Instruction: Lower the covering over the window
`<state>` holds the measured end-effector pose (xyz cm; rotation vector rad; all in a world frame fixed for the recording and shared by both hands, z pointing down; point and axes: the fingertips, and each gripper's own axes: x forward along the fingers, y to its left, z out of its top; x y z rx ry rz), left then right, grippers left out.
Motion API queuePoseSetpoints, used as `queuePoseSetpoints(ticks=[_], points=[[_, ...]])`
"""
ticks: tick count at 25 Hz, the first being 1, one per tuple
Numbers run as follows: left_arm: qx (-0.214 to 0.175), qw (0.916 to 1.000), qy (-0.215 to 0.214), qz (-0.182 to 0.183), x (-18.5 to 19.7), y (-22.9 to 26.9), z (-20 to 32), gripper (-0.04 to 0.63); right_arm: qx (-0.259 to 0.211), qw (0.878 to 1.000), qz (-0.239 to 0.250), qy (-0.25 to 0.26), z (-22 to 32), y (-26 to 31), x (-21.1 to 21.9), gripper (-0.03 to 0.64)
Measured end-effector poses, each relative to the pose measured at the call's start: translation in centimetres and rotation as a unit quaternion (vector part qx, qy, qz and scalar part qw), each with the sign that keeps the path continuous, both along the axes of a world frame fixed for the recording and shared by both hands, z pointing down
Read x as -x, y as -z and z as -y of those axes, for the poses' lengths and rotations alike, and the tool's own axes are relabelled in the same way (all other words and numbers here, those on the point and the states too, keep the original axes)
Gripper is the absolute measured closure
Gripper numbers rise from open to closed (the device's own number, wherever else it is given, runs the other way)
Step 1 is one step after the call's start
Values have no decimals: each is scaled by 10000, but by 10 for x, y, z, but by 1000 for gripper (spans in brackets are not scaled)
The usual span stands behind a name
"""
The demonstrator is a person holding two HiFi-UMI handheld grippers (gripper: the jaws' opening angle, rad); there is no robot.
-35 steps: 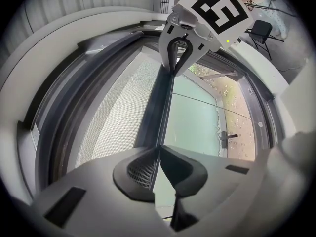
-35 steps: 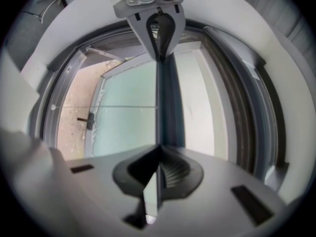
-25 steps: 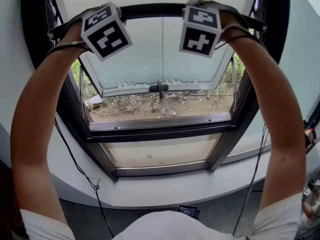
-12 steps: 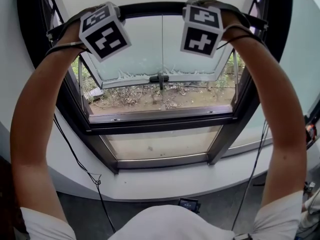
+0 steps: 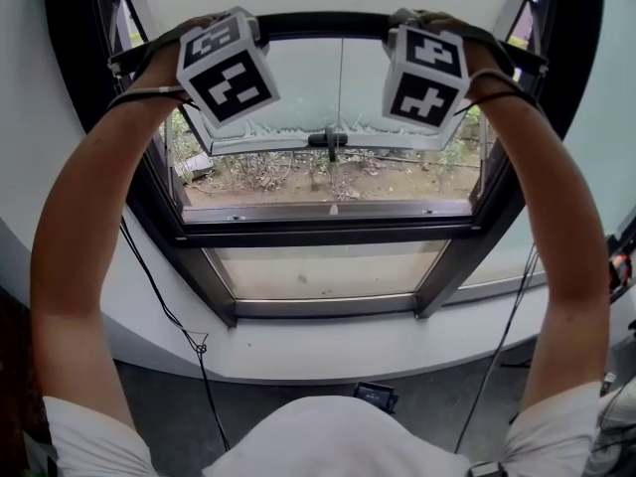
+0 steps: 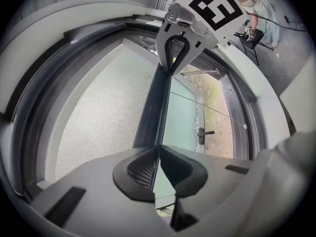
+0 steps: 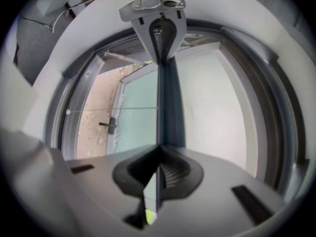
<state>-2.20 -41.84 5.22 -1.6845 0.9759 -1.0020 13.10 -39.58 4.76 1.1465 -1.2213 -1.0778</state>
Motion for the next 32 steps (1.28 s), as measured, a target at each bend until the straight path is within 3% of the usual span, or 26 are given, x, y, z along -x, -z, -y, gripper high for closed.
queuePoseSetpoints(ticks=[14, 26, 32], points=[[-153, 9998, -130, 18, -5, -11, -9, 554, -71, 10000, 47, 10, -2, -22, 1, 586], [345, 9982, 22, 497, 0, -73, -2, 557, 369, 9993, -4, 47, -2, -71, 1, 586], [460, 9977, -38, 500, 0, -97, -2, 557, 486, 9988, -4, 76, -2, -96, 2, 586]])
